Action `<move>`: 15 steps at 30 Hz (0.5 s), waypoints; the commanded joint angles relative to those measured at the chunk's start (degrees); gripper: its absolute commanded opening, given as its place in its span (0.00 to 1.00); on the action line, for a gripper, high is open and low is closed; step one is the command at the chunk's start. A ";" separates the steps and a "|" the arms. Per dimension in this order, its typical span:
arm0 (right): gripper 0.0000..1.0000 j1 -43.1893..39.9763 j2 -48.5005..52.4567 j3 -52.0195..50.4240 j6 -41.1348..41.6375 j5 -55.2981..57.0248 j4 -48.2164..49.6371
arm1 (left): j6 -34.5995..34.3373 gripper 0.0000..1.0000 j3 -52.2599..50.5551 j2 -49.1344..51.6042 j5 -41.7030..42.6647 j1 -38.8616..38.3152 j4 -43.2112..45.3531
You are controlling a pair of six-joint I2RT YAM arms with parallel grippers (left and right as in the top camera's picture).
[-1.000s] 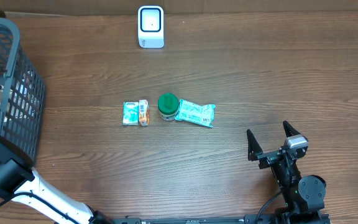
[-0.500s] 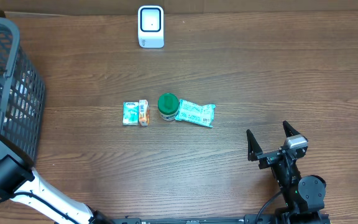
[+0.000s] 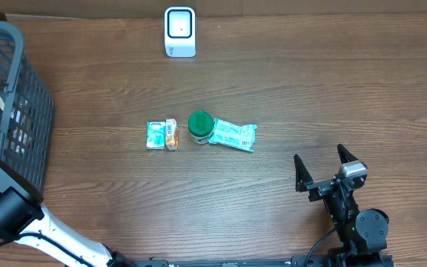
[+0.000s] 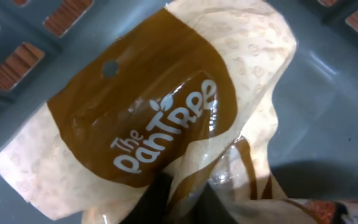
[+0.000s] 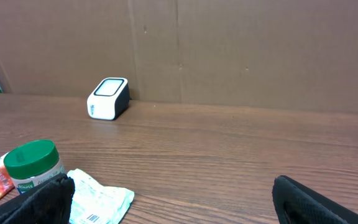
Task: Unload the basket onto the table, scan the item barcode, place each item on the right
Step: 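Lift the PanTree bag out and lower it beside the tissue pack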
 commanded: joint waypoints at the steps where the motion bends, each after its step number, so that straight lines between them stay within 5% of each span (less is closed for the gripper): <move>1: 1.00 -0.09 -0.42 -0.59 -0.02 -0.24 0.28 | -0.66 0.04 -2.29 2.43 -1.25 -0.02 -1.95; 15: 1.00 -0.09 -0.42 -0.61 -0.02 -0.24 0.26 | -3.02 0.04 15.56 -4.74 2.78 0.00 -14.10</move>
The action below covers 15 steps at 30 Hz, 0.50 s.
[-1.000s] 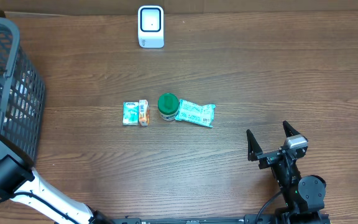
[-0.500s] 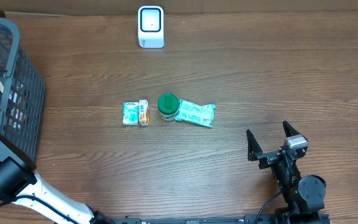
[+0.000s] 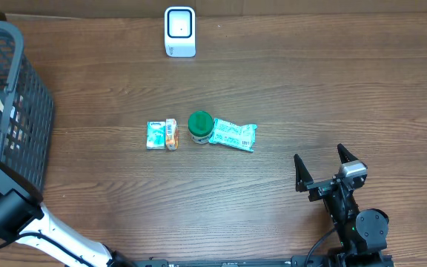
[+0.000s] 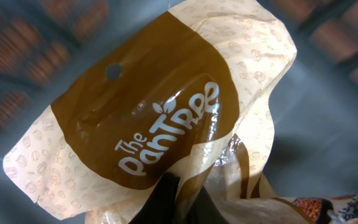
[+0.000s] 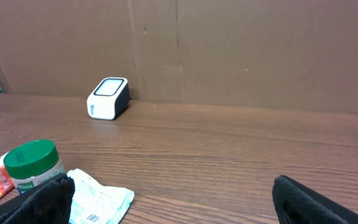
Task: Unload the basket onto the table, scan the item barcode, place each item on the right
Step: 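Lift the PanTree bag out and lower it beside the tissue pack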
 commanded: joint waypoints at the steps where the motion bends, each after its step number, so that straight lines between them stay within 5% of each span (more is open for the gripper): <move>1: 1.00 -0.07 -0.42 -0.59 -0.04 -0.24 0.26 | -1.18 0.04 6.03 -6.12 3.41 0.00 -0.83; 15: 1.00 -0.07 -0.42 -0.59 -0.04 -0.24 0.26 | -1.22 0.04 6.75 -31.67 20.63 -0.13 3.93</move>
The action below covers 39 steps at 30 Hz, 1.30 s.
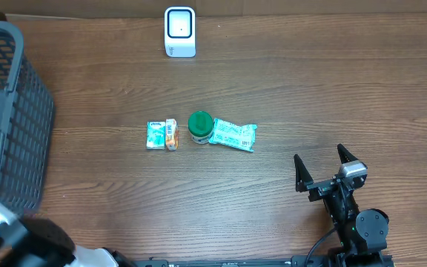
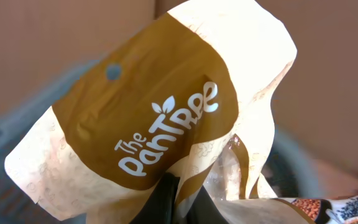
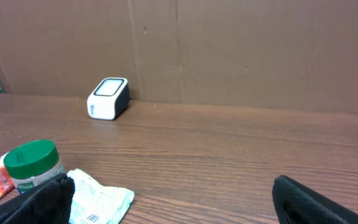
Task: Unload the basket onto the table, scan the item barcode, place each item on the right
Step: 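Lift the PanTree bag out and lower it beside the tissue pack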
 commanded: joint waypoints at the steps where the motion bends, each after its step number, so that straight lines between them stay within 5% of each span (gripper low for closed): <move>1: 1.00 -0.09 -0.42 -0.61 -0.04 -0.24 0.26 | -0.83 0.04 1.70 -9.40 6.82 -0.17 1.16; 9: 1.00 -0.09 -0.42 -0.59 -0.07 -0.24 0.26 | 2.19 0.04 1.70 -19.80 14.93 -4.46 -8.50; 16: 1.00 -0.09 -0.42 -0.59 -0.04 -0.24 0.28 | 15.15 0.04 1.62 -18.51 13.99 -22.40 -23.69; 25: 1.00 -0.09 -0.42 -0.59 -0.04 -0.24 0.28 | 24.72 0.04 1.44 -9.62 -7.37 -45.55 -35.08; 39: 1.00 -0.09 -0.42 -0.59 -0.07 -0.24 0.28 | 25.20 0.04 0.44 12.39 -22.40 -48.39 -40.28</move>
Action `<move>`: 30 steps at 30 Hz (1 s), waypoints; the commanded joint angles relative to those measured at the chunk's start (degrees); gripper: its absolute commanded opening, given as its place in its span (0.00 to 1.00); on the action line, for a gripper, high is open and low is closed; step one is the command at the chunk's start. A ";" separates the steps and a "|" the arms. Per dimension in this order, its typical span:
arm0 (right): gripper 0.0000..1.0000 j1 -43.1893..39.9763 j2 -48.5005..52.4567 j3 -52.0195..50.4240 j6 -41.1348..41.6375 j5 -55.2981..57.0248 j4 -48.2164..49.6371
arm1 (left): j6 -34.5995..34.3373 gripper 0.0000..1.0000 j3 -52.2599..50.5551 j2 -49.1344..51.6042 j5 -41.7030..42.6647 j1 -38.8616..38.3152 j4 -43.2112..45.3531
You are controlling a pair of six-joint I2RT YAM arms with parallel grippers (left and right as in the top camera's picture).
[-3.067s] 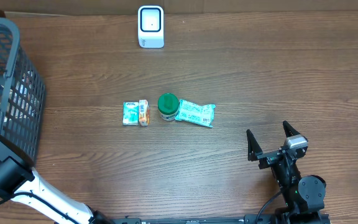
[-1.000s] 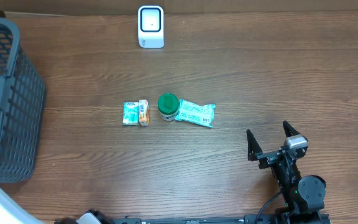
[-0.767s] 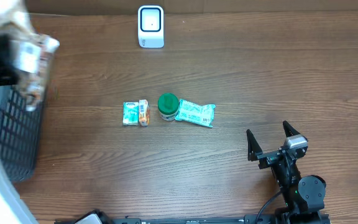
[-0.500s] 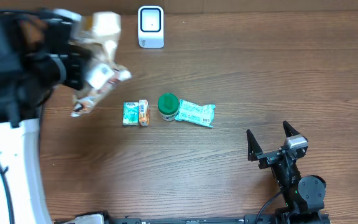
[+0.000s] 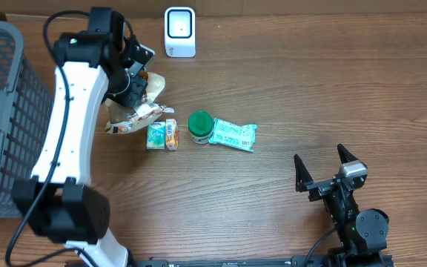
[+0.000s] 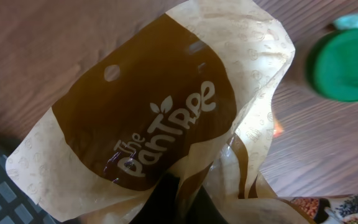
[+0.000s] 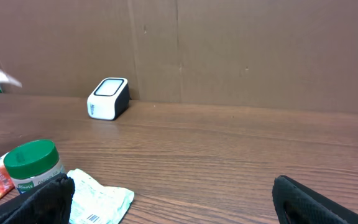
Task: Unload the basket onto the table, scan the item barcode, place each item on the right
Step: 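Lift the PanTree bag out and lower it beside the tissue pack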
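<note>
My left gripper (image 6: 182,200) is shut on a brown and cream "The PanTree" bag (image 6: 154,118). In the overhead view the bag (image 5: 136,113) hangs low over the table, left of the row of small items and in front of the white barcode scanner (image 5: 179,31). No barcode shows on the bag's visible face. The right gripper (image 5: 323,169) rests open near the table's front right, nothing between its fingers (image 7: 316,199).
A green-lidded jar (image 5: 200,126), a teal packet (image 5: 233,136) and two small packets (image 5: 161,135) lie in a row mid-table. A grey basket (image 5: 6,111) stands at the left edge. A cardboard wall (image 7: 229,43) backs the table behind the scanner (image 7: 107,98).
The left arm has moved from beside the basket, off the left edge of view, to over the table. The bag now hangs next to the small packets. The right arm is unchanged.
My left gripper was shut on the bag down inside the basket. Then the bag was a little higher in the basket, then above its rim with the cardboard wall behind. Now it is over the table near the row of items.
</note>
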 commanded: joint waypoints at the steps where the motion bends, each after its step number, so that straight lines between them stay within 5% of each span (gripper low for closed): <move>1: 1.00 -0.09 -0.42 -0.59 -0.07 -0.26 0.26 | 1.95 0.05 -0.70 4.22 -5.49 0.13 -0.37; 10: 1.00 -0.09 -0.42 -0.59 -0.04 -0.26 0.24 | 2.78 0.04 -4.81 11.50 -5.68 0.33 -2.01; 20: 1.00 -0.09 -0.42 -0.61 -0.07 -0.26 0.24 | 12.44 0.04 -21.35 11.61 -4.74 1.64 15.19; 25: 1.00 -0.09 -0.42 -0.61 -0.07 -0.26 0.26 | 10.91 0.04 -26.03 11.61 2.12 1.53 22.08; 30: 1.00 -0.09 -0.42 -0.59 -0.07 -0.26 0.24 | 1.79 0.04 -26.14 11.61 14.03 -0.28 25.66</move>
